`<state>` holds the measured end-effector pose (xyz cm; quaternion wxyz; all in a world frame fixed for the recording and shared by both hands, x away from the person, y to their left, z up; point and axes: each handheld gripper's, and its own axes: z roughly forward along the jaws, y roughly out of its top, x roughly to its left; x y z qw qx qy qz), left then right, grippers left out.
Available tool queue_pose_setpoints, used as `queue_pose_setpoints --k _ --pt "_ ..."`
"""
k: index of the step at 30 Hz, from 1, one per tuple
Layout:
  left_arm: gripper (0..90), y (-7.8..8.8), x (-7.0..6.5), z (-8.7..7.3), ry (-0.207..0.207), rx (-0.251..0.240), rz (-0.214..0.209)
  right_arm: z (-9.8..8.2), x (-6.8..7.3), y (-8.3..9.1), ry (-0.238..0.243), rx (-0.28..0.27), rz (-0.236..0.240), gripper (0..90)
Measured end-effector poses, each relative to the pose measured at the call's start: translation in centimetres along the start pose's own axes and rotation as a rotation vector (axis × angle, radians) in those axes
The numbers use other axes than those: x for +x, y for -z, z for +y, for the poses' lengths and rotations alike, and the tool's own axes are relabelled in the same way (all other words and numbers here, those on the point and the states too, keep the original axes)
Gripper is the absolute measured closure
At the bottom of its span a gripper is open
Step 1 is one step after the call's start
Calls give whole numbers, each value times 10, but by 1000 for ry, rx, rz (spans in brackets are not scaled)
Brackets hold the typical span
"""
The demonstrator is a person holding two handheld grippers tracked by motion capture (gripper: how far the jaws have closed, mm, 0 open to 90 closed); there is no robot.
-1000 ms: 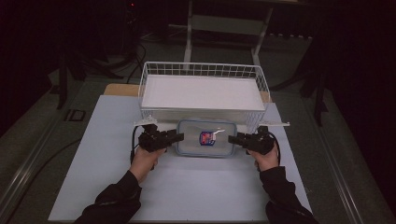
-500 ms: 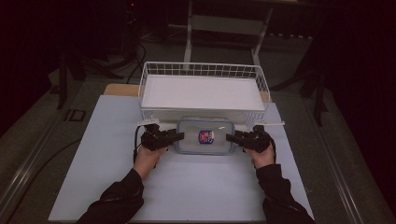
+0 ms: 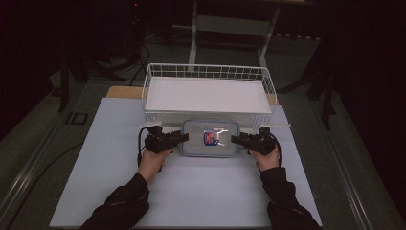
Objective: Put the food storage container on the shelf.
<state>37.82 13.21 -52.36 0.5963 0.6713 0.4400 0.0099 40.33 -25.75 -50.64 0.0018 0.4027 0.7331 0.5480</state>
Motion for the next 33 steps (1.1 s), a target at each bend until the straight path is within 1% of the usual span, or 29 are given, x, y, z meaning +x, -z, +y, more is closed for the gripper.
queue_pose_setpoints --k 1,4,6,7,8,9,10,11,14,15,16,18,19,20,21,22,24,25,26,27,29,31,33 --pt "525 -1 0 0 8 -6 5 0 0 0 -5 -4 -2 471" --pt "508 -3 -2 1 2 -16 23 1 -1 -1 -22 -19 -11 468" --pt "502 -4 -2 2 8 -26 33 2 0 -2 -35 -23 -19 466" --pt "499 -4 -2 2 3 -28 50 2 0 -2 -44 -21 -23 462" --pt "500 -5 -1 3 -7 -30 62 3 1 -4 -52 -14 -36 452" --pt "509 -5 -1 3 -7 -30 62 3 1 -4 -52 -14 -36 452" --pt "506 -5 0 3 0 -32 79 3 4 -8 -19 -14 -76 461" --pt "513 -6 4 3 30 -44 72 4 5 -8 -16 -13 -79 462" --pt "507 -6 4 3 28 -53 82 5 7 -11 -38 -21 -103 456" --pt "505 -7 3 3 30 -55 93 5 7 -11 -43 -23 -108 443" --pt "501 -7 2 4 25 -54 101 5 6 -12 -55 -27 -117 428" --pt "492 -8 -1 6 -13 -57 144 6 7 -12 -65 -34 -136 416" --pt "489 -8 -1 6 -13 -57 144 6 7 -12 -65 -34 -136 416" --pt "486 -9 -1 7 -10 -56 156 7 9 -14 -71 -40 -163 413" --pt "474 -10 -1 7 -5 -58 168 7 9 -14 -75 -40 -169 408" --pt "467 -11 -1 8 2 -60 169 8 10 -15 -72 -41 -186 403" --pt "451 -12 -1 9 -10 -61 200 9 11 -16 -65 -46 -210 397" --pt "451 -12 -1 9 -5 -62 204 10 11 -16 -66 -46 -218 388" --pt "449 -12 0 10 -20 -58 211 11 12 -17 -65 -43 -230 373" --pt "449 -13 -1 11 -20 -55 214 11 12 -17 -67 -40 -237 369" --pt "449 -13 -1 11 -23 -54 213 12 12 -17 -75 -37 -241 369" --pt "444 -13 -2 12 -39 -40 218 13 16 -17 -62 -29 -263 363" --pt "413 -11 -3 13 -39 -43 218 13 19 -16 -43 -22 -269 349"
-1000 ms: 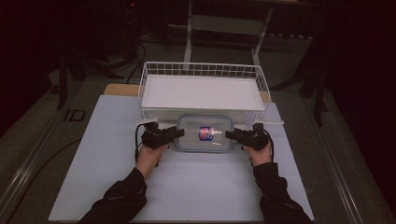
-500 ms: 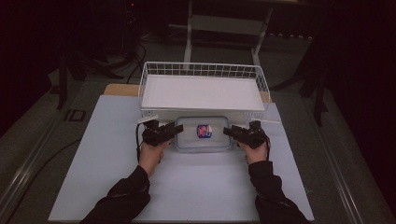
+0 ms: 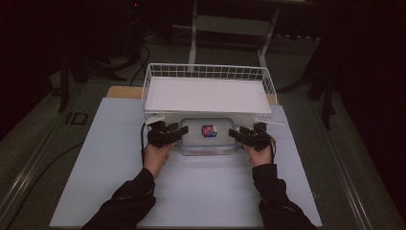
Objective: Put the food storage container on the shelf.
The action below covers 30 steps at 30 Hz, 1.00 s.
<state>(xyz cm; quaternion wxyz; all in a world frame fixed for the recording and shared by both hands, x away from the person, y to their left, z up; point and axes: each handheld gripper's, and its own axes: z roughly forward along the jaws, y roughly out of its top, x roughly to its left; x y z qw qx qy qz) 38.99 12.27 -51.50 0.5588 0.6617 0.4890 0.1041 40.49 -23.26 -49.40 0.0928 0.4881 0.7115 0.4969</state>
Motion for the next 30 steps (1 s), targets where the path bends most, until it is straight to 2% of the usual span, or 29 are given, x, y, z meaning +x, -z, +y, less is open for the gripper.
queue_pose_setpoints --k 2,4,6,8,9,11,15,18,22,23,26,27,28,30 --pt "381 4 -1 1 8 -15 -5 0 1 2 18 -10 0 340" --pt "326 9 -1 2 -35 -21 -46 0 3 7 29 -20 -1 340" --pt "298 13 -5 1 -24 -11 -61 0 6 13 27 -26 12 340" --pt "231 14 -6 1 -26 -10 -69 -1 9 17 40 -28 15 340" --pt "231 16 -8 0 -35 6 -89 -1 11 20 43 -27 16 340" --pt "152 22 -13 -2 -57 32 -112 -5 21 29 68 -30 31 340" --pt "145 37 -21 -3 -76 50 -163 -10 34 39 78 -42 69 340" --pt "139 51 -28 -3 -86 55 -190 -15 47 43 95 -42 117 341" --pt "44 68 -36 -5 -111 63 -210 -23 65 45 137 -26 150 354" --pt "14 72 -37 -5 -110 70 -209 -25 69 45 138 -19 161 370" --pt "9 79 -40 -9 -120 71 -213 -29 74 45 143 -11 175 394" --pt "9 85 -42 -12 -151 84 -198 -31 76 44 144 -2 181 415" --pt "6 88 -43 -15 -156 83 -195 -35 79 42 151 10 177 474" --pt "3 92 -44 -19 -151 109 -200 -39 82 40 169 26 178 559"
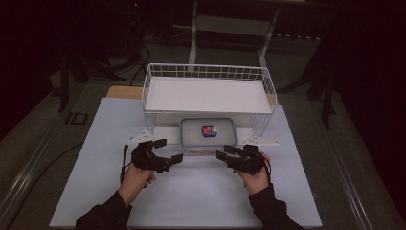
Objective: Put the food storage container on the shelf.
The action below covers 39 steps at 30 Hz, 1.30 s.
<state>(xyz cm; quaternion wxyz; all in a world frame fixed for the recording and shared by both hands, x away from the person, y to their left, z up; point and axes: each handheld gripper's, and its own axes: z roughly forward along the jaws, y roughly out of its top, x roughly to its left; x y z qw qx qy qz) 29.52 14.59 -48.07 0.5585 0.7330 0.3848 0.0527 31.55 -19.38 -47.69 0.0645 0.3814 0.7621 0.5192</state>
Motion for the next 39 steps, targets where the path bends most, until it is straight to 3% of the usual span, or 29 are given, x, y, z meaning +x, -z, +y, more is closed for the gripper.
queue_pose_setpoints --k 4,6,11,17,19,33,39 --pt "3 5 -6 -10 -11 -11 15 -6 6 -10 34 49 8 822" --pt "3 5 -10 -13 -35 -6 24 -8 8 -17 50 79 29 896" --pt "3 3 -14 -17 -53 -4 11 -14 8 -35 57 131 7 898" --pt "4 3 -11 -21 -43 -8 12 -13 -3 -51 21 140 -45 898" --pt "3 4 -9 -22 -43 -3 17 -11 -7 -55 -2 127 -53 898" --pt "4 2 -5 -27 -43 6 22 6 -16 -81 -4 113 -97 898" --pt "3 4 -4 -27 -46 3 23 15 -26 -89 -32 102 -109 897"
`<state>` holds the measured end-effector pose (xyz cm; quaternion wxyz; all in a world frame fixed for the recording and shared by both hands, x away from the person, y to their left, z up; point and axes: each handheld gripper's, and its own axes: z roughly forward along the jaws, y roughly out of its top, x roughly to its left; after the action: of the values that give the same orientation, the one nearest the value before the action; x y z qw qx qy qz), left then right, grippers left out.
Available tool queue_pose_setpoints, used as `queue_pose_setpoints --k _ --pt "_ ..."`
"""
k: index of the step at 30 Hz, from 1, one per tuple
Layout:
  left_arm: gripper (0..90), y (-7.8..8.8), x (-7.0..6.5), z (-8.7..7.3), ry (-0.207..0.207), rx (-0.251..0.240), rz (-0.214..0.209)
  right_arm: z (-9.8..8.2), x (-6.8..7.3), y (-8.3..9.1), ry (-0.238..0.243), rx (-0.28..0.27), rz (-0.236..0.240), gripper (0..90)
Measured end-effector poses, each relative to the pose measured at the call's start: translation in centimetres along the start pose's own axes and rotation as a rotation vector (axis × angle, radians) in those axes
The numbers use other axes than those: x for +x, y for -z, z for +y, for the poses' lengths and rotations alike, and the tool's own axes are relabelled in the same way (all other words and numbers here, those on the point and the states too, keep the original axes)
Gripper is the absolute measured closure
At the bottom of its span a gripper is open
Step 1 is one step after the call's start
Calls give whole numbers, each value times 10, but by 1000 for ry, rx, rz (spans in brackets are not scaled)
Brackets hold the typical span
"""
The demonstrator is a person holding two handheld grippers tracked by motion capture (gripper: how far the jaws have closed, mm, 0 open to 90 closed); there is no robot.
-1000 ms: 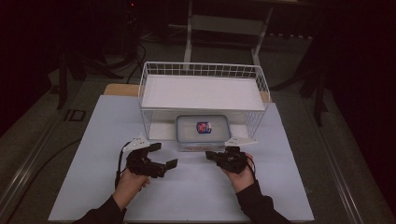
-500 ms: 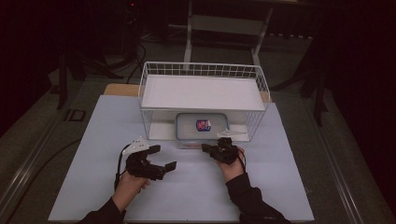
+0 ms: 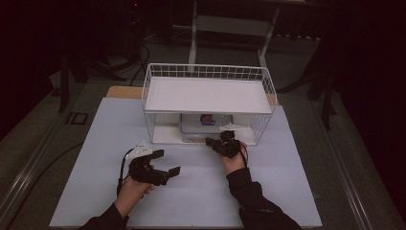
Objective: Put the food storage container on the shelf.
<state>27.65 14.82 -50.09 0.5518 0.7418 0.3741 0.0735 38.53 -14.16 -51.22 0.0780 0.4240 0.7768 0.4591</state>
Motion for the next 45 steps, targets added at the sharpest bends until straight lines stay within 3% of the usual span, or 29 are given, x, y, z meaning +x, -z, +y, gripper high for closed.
queue_pose_setpoints --k 14,18,23,27,31,35,40,44,45 --pt "4 2 0 -1 -11 4 -8 16 -7 -17 -10 -18 -35 897" --pt "4 2 -1 -1 -17 4 -8 15 -9 -18 -26 -17 -25 875" --pt "4 2 -2 0 -16 5 -13 14 -3 -16 -3 -11 -14 842" --pt "3 3 -3 0 -19 0 -17 10 3 -6 25 -30 2 697" --pt "3 3 -2 0 -19 1 -17 4 8 5 36 -62 12 479" --pt "4 2 -3 0 -18 2 -21 -1 15 16 123 -86 -2 371" --pt "4 0 -5 -2 -30 12 -27 -8 19 30 109 -117 52 235" --pt "4 1 -7 -2 -51 17 -29 -14 20 39 87 -135 99 190" --pt "3 1 -8 -2 -52 12 -32 -16 20 41 90 -137 90 189"
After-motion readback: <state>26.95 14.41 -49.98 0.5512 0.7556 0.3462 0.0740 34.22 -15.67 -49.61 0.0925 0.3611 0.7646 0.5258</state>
